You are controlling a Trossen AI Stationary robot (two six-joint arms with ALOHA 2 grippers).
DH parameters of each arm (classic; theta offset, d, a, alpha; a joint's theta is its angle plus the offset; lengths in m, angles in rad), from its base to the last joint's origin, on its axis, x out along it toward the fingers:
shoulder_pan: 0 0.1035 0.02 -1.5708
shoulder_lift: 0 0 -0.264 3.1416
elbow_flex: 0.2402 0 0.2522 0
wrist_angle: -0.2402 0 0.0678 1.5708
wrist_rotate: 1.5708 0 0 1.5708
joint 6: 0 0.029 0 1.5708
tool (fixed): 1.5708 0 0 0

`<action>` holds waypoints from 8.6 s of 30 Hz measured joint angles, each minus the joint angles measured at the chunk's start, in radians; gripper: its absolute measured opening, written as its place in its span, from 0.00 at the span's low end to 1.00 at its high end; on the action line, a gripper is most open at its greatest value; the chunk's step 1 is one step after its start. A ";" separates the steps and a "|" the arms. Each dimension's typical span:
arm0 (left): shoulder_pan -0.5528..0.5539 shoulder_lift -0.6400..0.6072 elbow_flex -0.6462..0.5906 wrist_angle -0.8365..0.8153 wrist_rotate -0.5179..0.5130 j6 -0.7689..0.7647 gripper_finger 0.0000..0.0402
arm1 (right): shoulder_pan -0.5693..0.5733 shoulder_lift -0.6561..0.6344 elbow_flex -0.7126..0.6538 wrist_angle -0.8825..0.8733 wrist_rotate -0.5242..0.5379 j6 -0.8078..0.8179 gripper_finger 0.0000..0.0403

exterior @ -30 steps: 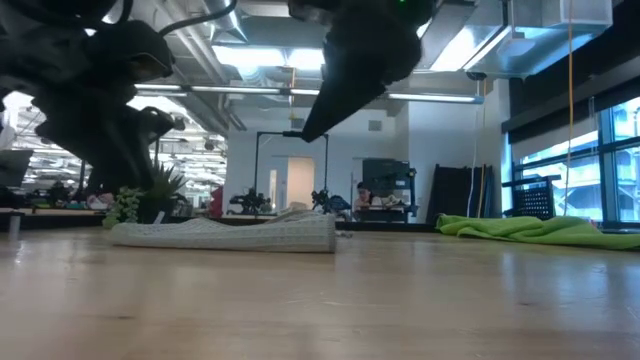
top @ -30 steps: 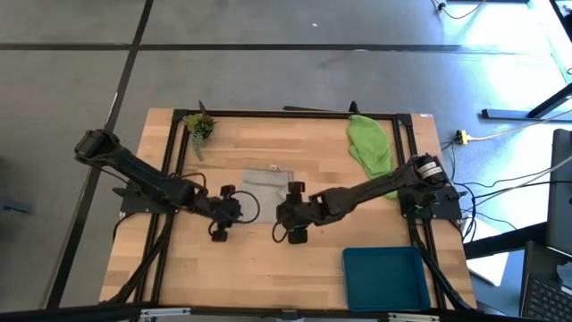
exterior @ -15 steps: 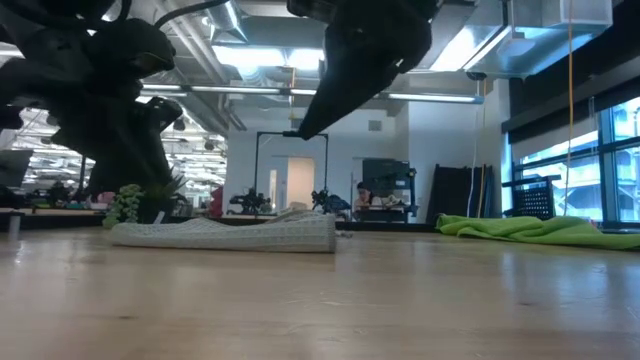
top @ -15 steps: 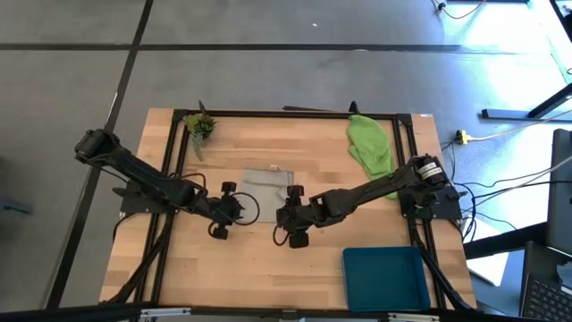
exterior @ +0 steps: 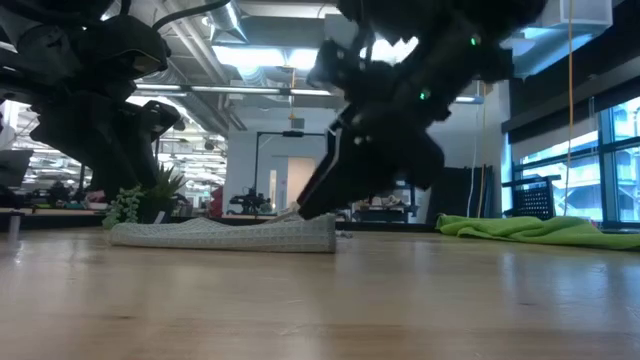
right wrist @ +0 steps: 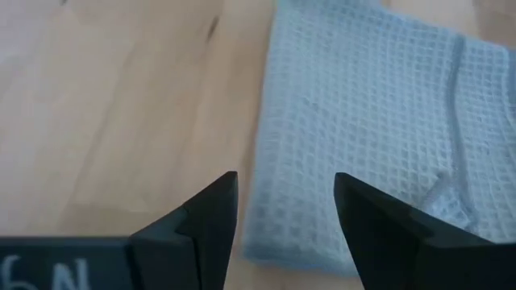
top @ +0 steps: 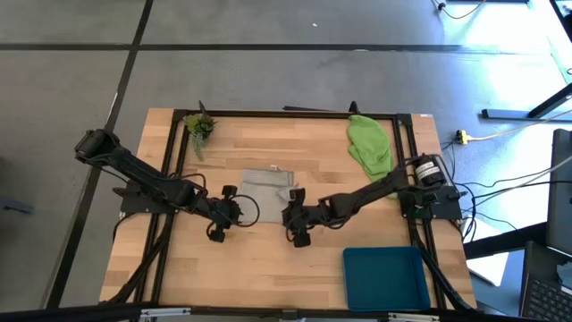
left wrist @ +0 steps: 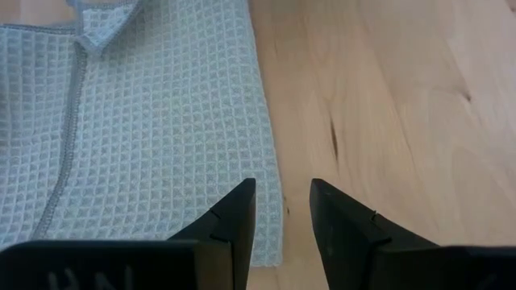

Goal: Roll microfiber towels into tight, uniform cylinder then place into a basket
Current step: Roll the gray towel

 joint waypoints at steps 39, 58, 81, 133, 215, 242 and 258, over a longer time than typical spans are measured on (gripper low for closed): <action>0.000 0.052 -0.001 0.046 -0.040 0.013 0.27 | -0.048 0.059 -0.053 0.047 -0.007 0.107 0.05; 0.000 0.104 -0.001 0.014 -0.081 0.022 0.27 | -0.048 0.059 -0.055 0.064 -0.013 0.113 0.05; -0.002 0.250 0.006 -0.018 -0.080 0.020 0.05 | -0.048 0.059 -0.055 0.066 -0.015 0.114 0.05; 0.431 0.193 0.195 -0.169 0.012 -0.139 0.00 | -0.048 0.059 -0.054 0.066 -0.056 0.112 0.05; 0.151 0.234 0.179 -0.318 -0.139 -0.159 0.00 | -0.251 0.081 0.120 -0.218 -0.108 0.473 0.05; 0.167 0.237 0.114 -0.278 -0.227 -0.295 0.04 | -0.251 0.084 0.118 -0.207 -0.133 0.450 0.05; 0.230 0.225 0.217 -0.442 -0.232 -0.271 0.25 | -0.250 0.084 0.118 -0.205 -0.135 0.450 0.05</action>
